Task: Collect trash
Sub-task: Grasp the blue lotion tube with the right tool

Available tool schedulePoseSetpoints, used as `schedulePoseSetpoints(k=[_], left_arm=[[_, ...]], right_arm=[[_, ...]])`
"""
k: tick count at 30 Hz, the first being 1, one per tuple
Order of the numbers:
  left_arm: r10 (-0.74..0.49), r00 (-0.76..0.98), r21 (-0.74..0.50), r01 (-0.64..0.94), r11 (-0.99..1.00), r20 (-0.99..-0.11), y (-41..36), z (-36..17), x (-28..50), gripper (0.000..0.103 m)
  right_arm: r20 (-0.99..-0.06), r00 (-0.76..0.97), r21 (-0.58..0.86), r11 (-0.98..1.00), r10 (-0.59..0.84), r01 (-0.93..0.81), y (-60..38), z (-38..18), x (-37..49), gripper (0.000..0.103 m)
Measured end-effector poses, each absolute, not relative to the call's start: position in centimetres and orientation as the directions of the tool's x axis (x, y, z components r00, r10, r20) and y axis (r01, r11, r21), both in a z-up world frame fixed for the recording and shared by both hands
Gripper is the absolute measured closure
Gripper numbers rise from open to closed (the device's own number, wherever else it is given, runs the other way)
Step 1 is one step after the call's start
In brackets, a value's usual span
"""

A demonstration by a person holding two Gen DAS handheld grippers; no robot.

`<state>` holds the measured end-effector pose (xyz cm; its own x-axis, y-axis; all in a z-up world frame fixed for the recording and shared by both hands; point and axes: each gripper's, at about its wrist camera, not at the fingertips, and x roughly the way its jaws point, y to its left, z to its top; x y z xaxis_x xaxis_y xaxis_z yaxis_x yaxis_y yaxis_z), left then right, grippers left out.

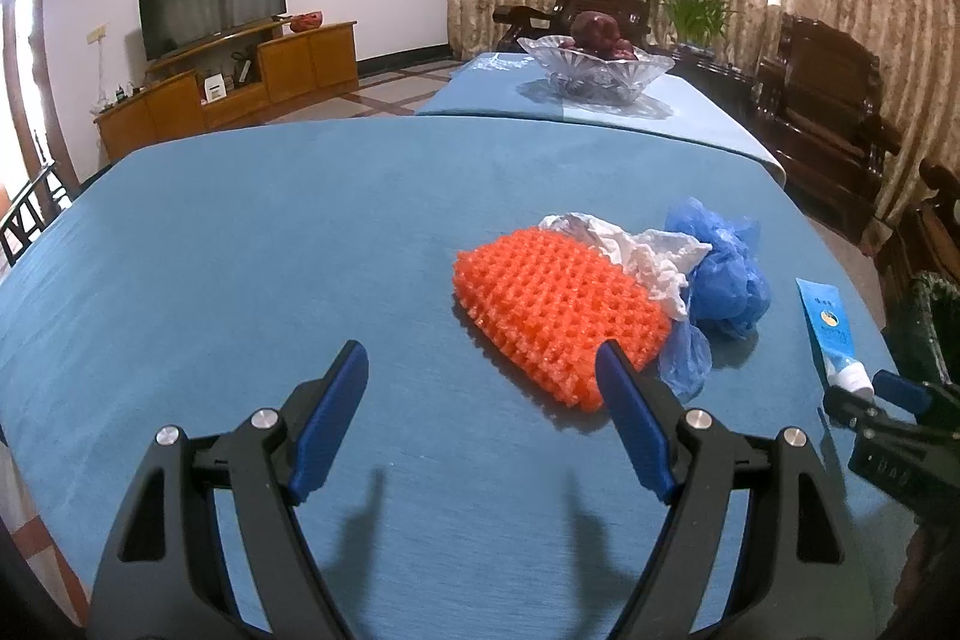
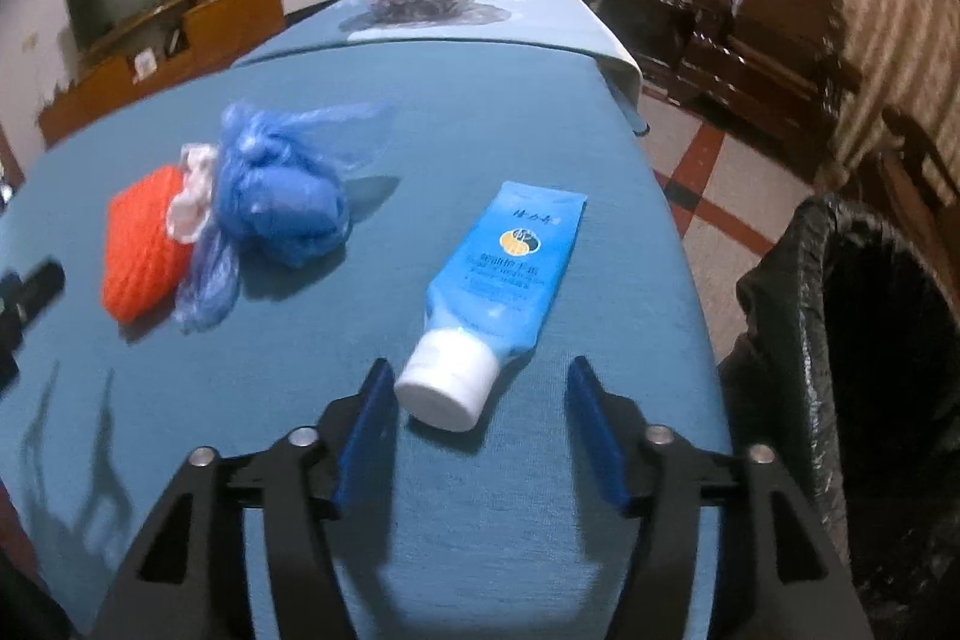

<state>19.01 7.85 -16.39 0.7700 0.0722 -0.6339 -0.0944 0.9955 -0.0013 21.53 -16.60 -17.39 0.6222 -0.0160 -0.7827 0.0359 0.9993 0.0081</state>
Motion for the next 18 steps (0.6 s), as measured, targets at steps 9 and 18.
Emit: schedulePoseSetpoints(k=[9,18], left_arm=[[0.074,0.769,-0.004,-0.099,0.995,-0.635,7.8,-16.5,19.1,0.027],[0.069,0.766,-0.012,-0.1,0.995,-0.64,7.8,-16.8,19.1,0.027]], right_arm=[[-0.777,0.627,0.021,0.992,-0.061,0.122,-15.9,-18.1,22.9,0.039],[-0.772,0.635,0.056,0.992,-0.03,0.115,-16.9,-17.8,23.5,0.06]])
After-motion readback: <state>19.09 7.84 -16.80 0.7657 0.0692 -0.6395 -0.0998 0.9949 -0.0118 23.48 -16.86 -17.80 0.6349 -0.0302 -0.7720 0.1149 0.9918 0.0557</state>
